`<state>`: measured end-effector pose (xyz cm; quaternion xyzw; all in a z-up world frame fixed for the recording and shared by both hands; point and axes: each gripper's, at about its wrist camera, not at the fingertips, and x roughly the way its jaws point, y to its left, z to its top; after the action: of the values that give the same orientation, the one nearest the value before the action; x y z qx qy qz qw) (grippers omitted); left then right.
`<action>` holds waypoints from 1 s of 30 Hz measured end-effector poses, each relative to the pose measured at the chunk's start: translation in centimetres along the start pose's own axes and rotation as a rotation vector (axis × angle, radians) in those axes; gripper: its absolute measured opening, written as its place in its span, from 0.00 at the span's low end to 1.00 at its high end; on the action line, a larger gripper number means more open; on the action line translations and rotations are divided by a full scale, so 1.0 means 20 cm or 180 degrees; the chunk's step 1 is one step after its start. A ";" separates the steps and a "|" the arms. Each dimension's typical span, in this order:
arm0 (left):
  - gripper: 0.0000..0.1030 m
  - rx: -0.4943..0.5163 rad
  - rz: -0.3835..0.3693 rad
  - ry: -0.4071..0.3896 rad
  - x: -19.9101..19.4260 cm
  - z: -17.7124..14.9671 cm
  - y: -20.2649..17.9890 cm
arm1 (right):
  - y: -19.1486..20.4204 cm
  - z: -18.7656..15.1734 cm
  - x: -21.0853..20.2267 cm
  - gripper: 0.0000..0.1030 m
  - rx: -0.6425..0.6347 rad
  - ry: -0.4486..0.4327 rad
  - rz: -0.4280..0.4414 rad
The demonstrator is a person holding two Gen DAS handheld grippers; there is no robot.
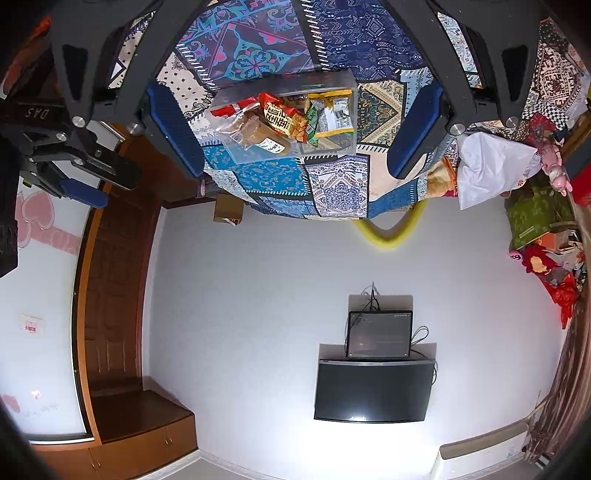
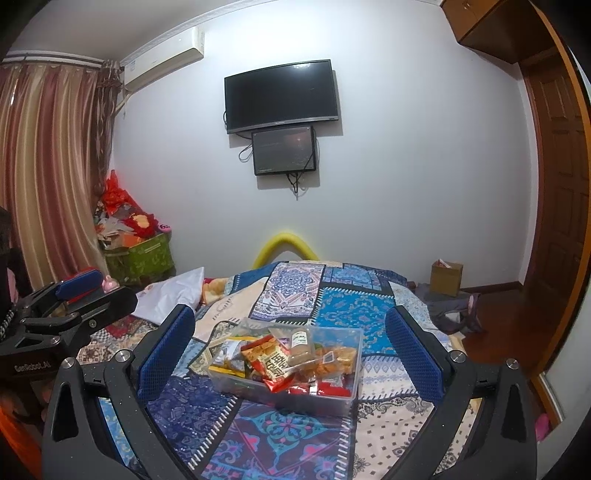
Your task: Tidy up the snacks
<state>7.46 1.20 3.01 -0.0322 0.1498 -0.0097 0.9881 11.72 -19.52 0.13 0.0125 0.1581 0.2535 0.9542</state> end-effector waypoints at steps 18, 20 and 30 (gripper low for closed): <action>0.98 0.0004 -0.0013 0.0033 0.01 -0.01 -0.01 | 0.00 0.01 0.01 1.00 -0.0002 0.0020 0.0019; 0.98 0.0000 -0.0019 0.0043 0.01 -0.01 -0.01 | 0.00 0.01 0.01 1.00 -0.0002 0.0022 0.0017; 0.98 0.0009 -0.0077 0.0039 0.01 -0.01 -0.01 | 0.00 0.00 0.01 1.00 -0.0010 0.0035 0.0017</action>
<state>7.66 0.95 2.83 -0.0326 0.1555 -0.0221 0.9871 11.90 -19.37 0.15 0.0100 0.1630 0.2564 0.9527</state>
